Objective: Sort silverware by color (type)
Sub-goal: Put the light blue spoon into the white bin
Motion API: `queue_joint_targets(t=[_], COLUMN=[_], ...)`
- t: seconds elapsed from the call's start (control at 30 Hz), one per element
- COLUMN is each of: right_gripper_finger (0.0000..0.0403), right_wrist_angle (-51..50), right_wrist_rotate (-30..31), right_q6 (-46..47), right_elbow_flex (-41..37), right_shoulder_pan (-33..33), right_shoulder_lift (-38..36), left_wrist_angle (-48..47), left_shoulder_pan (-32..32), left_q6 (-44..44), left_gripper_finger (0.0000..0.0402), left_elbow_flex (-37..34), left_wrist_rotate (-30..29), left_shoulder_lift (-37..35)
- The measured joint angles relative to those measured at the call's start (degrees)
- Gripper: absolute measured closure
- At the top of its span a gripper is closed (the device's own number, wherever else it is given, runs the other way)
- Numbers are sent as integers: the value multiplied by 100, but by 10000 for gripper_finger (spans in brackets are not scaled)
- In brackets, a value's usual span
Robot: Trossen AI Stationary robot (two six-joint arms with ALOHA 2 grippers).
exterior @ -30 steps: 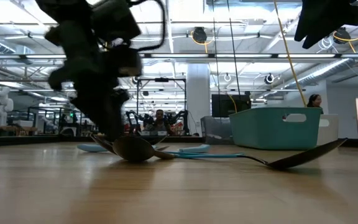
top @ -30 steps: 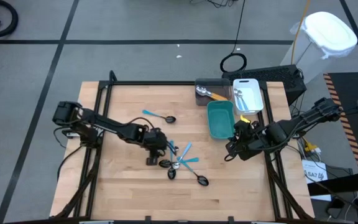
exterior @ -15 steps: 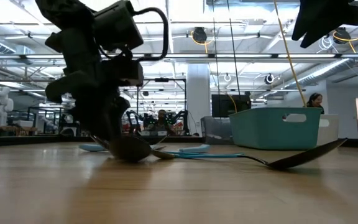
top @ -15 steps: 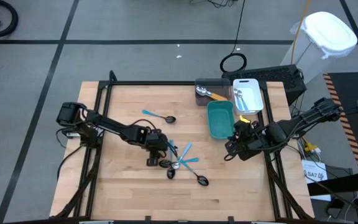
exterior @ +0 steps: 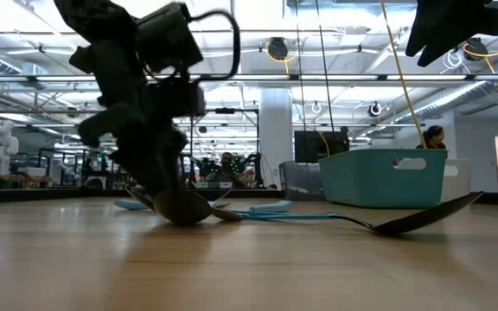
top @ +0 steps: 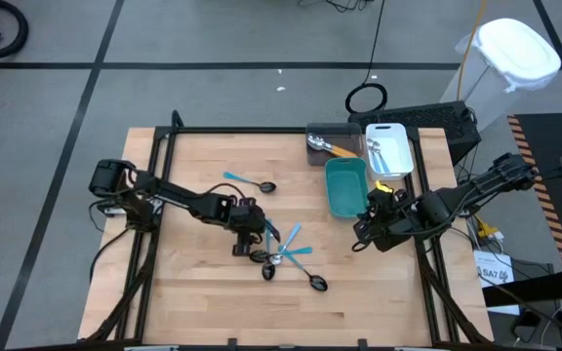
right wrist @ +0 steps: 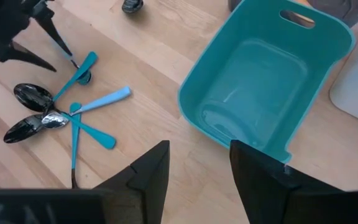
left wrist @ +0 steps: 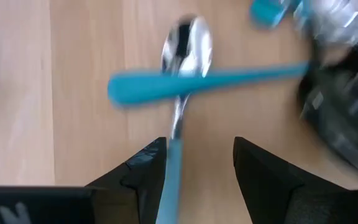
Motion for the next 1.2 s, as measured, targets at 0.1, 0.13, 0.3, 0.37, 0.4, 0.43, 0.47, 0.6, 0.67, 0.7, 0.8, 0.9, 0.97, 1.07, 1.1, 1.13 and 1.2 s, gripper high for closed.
queue_joint_targets(t=[0.1,0.13,0.3,0.37,0.4,0.43,0.47,0.6,0.67,0.7,0.8,0.9,0.97,1.07,1.1,1.13,1.2], right_gripper_finger=[238,238,238,238,238,238,238,238,238,239,238,239,238,239,239,238,239], right_wrist_angle=[-21,-22,-28,-34,-41,-44,-45,-46,-63,-76,-136,-184,-195,-195,-195,-194,-192], right_wrist_rotate=[1,0,50,117,120,126,129,129,131,131,131,133,133,134,134,134,135], right_q6=[-2,-2,-4,-4,-4,-4,-4,-4,-4,-4,-4,-4,-4,21,22,25,29], right_elbow_flex=[0,0,0,0,0,0,0,0,0,0,0,0,0,0,0,0,0], right_shoulder_pan=[0,-1,0,0,0,-1,-1,0,-2,-1,0,-2,-2,-2,-4,-4,-4], right_shoulder_lift=[0,0,0,-2,-2,-2,-2,-2,-2,-2,-2,-2,-2,-2,-2,-2,-2], left_wrist_angle=[102,76,60,75,61,47,41,74,80,79,76,16,-6,-37,-69,-94,-167], left_shoulder_pan=[119,164,406,436,436,436,435,420,418,418,418,441,442,442,440,440,442], left_q6=[88,120,208,264,286,309,314,317,354,372,400,392,325,257,247,242,193], left_gripper_finger=[216,216,216,221,227,237,248,296,316,326,356,383,390,390,390,390,390], left_elbow_flex=[4,5,11,21,25,25,25,21,21,19,14,14,14,12,11,12,5], left_wrist_rotate=[3,4,435,480,474,470,471,470,478,482,482,504,504,504,502,500,490], left_shoulder_lift=[63,75,232,340,360,358,362,398,404,405,409,409,409,380,331,305,235])
